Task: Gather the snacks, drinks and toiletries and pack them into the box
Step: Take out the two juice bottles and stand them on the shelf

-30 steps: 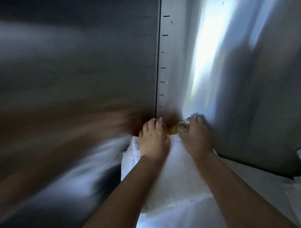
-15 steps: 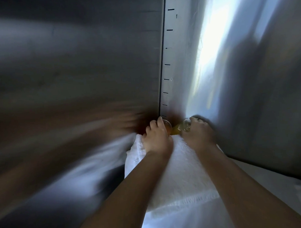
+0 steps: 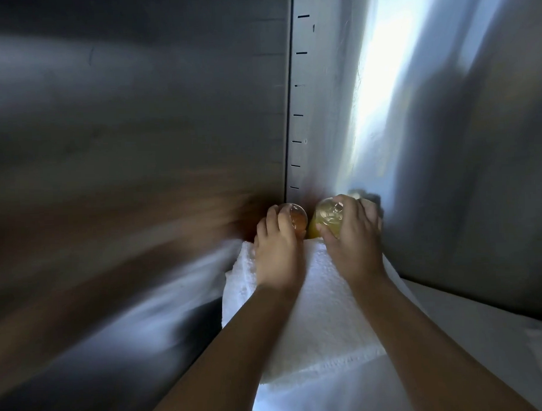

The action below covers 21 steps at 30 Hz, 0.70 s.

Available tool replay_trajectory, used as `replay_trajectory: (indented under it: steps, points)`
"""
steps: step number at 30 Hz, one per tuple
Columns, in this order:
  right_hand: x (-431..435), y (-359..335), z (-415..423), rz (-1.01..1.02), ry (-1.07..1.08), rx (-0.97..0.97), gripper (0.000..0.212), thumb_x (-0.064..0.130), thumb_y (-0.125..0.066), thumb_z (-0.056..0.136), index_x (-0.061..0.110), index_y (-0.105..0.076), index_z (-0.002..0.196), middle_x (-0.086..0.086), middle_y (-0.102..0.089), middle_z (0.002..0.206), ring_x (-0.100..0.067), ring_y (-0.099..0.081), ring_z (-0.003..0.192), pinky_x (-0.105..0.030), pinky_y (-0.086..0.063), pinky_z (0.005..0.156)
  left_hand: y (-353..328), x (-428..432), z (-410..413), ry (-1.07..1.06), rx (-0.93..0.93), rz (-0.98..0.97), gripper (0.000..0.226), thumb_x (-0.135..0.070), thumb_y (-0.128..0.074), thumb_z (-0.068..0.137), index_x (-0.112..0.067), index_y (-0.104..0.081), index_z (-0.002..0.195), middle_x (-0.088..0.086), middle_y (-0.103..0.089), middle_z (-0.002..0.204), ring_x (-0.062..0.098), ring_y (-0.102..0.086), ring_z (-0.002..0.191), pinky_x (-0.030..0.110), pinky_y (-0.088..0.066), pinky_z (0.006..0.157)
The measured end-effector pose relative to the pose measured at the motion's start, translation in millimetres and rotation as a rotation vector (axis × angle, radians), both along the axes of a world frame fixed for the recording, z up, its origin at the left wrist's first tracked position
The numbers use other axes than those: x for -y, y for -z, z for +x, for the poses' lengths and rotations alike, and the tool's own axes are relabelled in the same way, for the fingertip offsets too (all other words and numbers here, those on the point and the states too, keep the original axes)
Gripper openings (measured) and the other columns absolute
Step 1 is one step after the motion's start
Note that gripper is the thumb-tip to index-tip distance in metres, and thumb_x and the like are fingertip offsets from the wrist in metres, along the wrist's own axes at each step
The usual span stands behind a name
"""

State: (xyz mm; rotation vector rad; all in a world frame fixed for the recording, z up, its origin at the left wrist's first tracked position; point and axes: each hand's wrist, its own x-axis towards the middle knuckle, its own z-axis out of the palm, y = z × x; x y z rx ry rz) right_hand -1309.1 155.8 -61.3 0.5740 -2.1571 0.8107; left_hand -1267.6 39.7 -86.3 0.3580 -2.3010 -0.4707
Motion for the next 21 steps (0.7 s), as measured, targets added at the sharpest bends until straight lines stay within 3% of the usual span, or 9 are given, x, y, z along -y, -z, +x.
replay_trajectory:
  steps: [3,7,10,13,18,21]
  points:
    - [0.3,-2.9,5.1,-0.087,-0.095,-0.157,0.042,0.012,-0.075,0.074,0.001,-0.054,0.109,-0.018,-0.055,0.113,-0.024,-0.037,0.114,-0.03,-0.032,0.098,-2.2,-0.3,3.0,0.068,-0.097,0.048,0.045,-0.029,-0.051,0.092,-0.011,-0.043,0.133,0.008,-0.036,0.146,0.028,-0.036,0.125,0.042,-0.037,0.093]
    - [-0.5,-2.5,7.8,-0.153,-0.19,-0.289,0.032,0.012,-0.073,0.077,0.005,-0.05,0.098,-0.019,-0.054,0.115,-0.023,-0.041,0.114,-0.03,-0.033,0.101,-5.5,-1.3,8.5,0.143,-0.261,0.07,0.041,-0.029,-0.052,0.089,-0.008,-0.05,0.125,0.009,-0.042,0.141,0.026,-0.037,0.122,0.035,-0.038,0.091]
    - [-1.8,-3.3,11.6,-0.166,-0.227,-0.396,0.029,0.013,-0.071,0.08,0.006,-0.046,0.091,-0.021,-0.054,0.119,-0.024,-0.041,0.12,-0.023,-0.025,0.107,-8.3,-2.2,13.8,0.168,-0.325,0.105,0.039,-0.027,-0.055,0.089,-0.007,-0.052,0.122,0.01,-0.042,0.14,0.023,-0.035,0.123,0.028,-0.034,0.091]
    - [-3.2,-8.1,17.3,-0.148,-0.237,-0.435,0.024,0.015,-0.067,0.082,0.005,-0.046,0.089,-0.023,-0.053,0.12,-0.027,-0.043,0.118,-0.024,-0.026,0.106,-13.4,-1.7,21.4,0.184,-0.345,0.1,0.035,-0.02,-0.06,0.089,-0.002,-0.054,0.118,0.015,-0.042,0.14,0.029,-0.037,0.122,0.025,-0.029,0.094]
    - [-9.1,-22.4,36.8,-0.134,-0.24,-0.442,0.021,0.018,-0.064,0.084,0.001,-0.052,0.087,-0.022,-0.052,0.123,-0.028,-0.043,0.118,-0.028,-0.029,0.105,-34.8,-0.1,49.1,0.217,-0.328,0.07,0.028,-0.018,-0.058,0.091,-0.002,-0.054,0.113,0.014,-0.04,0.142,0.032,-0.036,0.121,0.036,-0.037,0.096]
    - [-12.2,-36.4,62.6,-0.187,-0.223,-0.464,0.023,0.02,-0.066,0.084,0.002,-0.052,0.088,-0.02,-0.053,0.123,-0.026,-0.043,0.12,-0.03,-0.03,0.105,-52.9,0.7,76.9,0.234,-0.382,0.041,0.026,-0.018,-0.056,0.092,-0.005,-0.053,0.114,0.015,-0.039,0.141,0.029,-0.034,0.118,0.022,-0.025,0.098]
